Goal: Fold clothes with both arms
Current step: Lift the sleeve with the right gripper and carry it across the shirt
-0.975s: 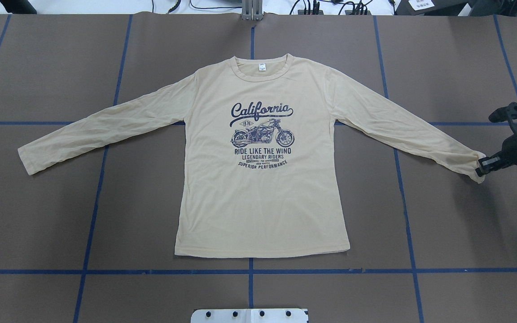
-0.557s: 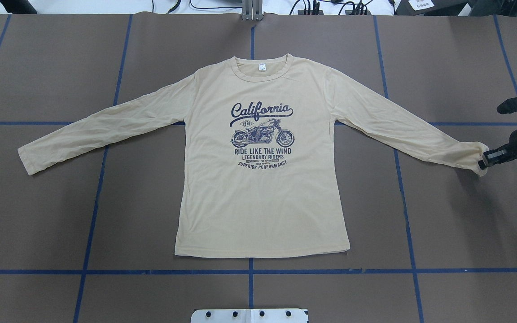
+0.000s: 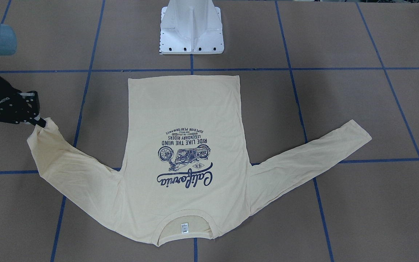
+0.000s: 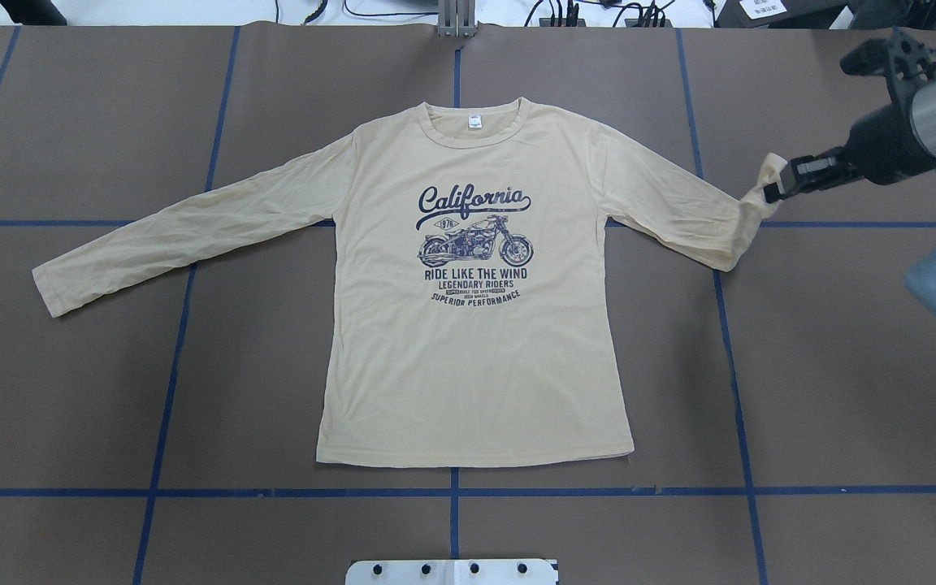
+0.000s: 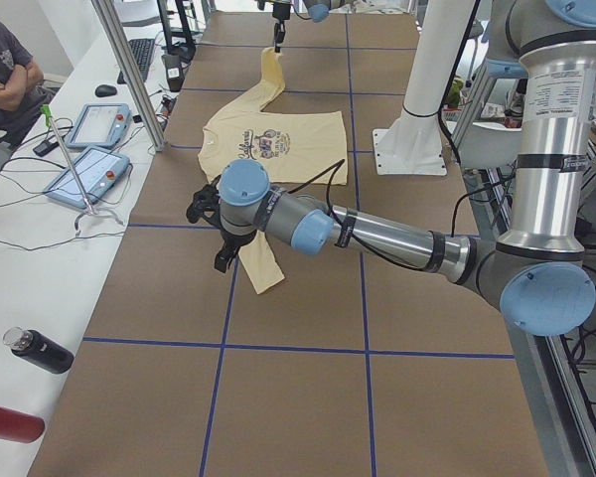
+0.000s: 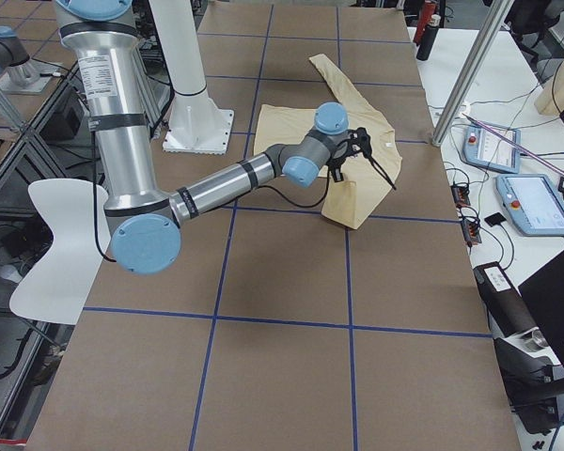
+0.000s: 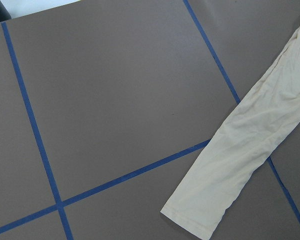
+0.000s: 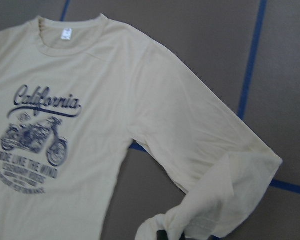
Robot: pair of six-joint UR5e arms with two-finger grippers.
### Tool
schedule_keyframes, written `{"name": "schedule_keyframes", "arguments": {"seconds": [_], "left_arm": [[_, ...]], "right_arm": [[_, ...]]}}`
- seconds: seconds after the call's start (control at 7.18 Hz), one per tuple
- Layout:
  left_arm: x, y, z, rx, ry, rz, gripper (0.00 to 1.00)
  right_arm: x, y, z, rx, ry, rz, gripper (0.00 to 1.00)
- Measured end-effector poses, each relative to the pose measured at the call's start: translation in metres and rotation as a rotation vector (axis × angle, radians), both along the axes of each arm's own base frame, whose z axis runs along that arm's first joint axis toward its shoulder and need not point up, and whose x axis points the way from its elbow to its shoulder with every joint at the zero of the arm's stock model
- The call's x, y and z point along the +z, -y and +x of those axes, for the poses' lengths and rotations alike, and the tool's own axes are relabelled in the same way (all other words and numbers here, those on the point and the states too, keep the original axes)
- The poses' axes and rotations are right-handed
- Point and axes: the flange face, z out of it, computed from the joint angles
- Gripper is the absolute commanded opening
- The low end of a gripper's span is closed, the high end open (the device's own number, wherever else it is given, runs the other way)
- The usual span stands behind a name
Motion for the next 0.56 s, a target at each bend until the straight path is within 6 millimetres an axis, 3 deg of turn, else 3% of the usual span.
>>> {"name": "schedule_keyframes", "arguments": {"seconds": [0.28, 0.56], "left_arm": [[0.0, -0.001, -0.001, 0.002, -0.007, -0.002, 0.99], [0.002, -0.003, -0.001, 0.002, -0.01, -0.007, 0.99]], "right_arm": [[-0.093, 0.04, -0.03, 0.045, 0.103, -0.037, 0.0], [-0.162, 0.084, -0.079, 0.034, 0.139, -0.042, 0.0]]}}
